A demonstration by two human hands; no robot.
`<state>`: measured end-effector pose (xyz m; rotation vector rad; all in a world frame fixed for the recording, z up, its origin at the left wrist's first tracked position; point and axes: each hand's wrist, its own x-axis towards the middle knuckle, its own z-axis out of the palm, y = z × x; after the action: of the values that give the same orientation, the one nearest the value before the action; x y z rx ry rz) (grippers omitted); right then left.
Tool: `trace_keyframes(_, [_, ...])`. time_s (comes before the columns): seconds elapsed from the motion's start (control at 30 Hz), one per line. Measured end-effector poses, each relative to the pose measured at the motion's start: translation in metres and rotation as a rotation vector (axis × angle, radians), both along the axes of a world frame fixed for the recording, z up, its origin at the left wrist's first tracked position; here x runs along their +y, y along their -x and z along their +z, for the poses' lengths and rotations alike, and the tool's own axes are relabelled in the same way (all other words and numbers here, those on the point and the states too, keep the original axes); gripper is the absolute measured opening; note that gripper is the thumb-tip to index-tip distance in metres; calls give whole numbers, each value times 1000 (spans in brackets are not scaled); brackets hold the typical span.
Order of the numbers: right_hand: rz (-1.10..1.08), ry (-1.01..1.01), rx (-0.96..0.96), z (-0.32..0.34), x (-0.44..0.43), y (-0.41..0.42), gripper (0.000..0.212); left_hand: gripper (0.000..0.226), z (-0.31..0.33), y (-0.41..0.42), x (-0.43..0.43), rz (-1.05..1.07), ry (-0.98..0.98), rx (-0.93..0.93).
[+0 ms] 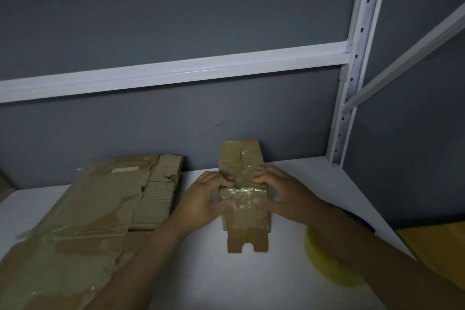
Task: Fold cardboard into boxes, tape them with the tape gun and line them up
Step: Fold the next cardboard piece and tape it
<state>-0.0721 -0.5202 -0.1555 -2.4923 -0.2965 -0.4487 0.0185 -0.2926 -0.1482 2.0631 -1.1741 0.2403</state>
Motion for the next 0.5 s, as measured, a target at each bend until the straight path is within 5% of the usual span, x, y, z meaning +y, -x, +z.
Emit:
trace_keyframes(0.07, [-83,-10,-63,4,9,-5,26,36,3,0,-3,18,19,-14])
trace_keyframes(0.27, [-283,68,-279,-11,37,-19,43,41,-5,1,-19,141,64,-119])
trace_keyframes(0.5, [-47,205,-222,-4,18,-3,25,30,1,-9,-6,-2,-5,-21])
